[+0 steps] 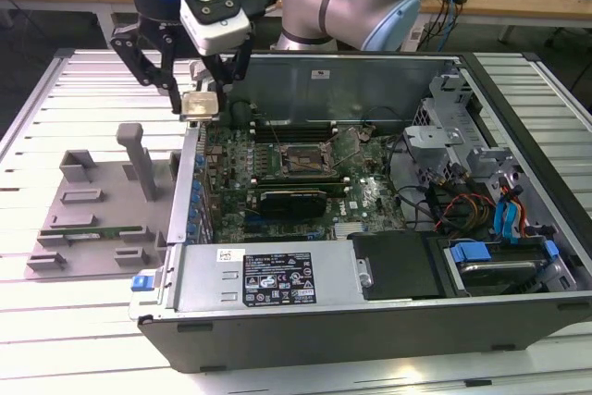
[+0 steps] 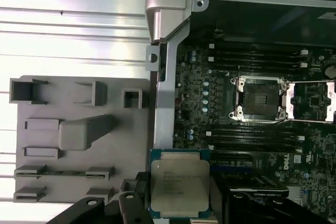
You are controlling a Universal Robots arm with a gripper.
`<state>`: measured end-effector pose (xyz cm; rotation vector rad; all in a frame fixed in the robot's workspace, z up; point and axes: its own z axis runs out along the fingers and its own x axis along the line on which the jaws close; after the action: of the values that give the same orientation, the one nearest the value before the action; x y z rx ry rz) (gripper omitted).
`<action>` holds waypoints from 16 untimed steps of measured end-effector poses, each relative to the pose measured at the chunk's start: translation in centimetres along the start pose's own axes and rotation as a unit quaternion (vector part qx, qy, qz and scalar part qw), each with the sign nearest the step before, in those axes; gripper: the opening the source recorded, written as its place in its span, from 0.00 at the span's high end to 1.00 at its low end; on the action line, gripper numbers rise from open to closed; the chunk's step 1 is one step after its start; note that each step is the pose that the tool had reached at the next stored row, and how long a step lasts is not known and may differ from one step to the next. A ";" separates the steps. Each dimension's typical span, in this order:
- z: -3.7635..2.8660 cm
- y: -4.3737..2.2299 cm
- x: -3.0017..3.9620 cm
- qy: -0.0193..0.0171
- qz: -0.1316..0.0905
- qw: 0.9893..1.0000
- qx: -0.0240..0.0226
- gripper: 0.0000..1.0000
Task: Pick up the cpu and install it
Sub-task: 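Pick up the cpu and move it towards the insertion slot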
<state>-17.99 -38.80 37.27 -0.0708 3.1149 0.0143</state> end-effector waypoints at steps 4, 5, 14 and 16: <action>0.03 -0.05 -1.07 0.000 0.000 1.000 0.000 0.45; 0.04 -0.06 -1.36 0.001 0.000 1.000 0.000 0.45; 0.12 -0.17 -3.74 0.002 0.000 1.000 0.000 0.45; 0.16 -0.20 -4.38 0.002 0.000 1.000 0.000 0.45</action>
<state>-13.61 -38.80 37.22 -0.0710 3.1188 0.0144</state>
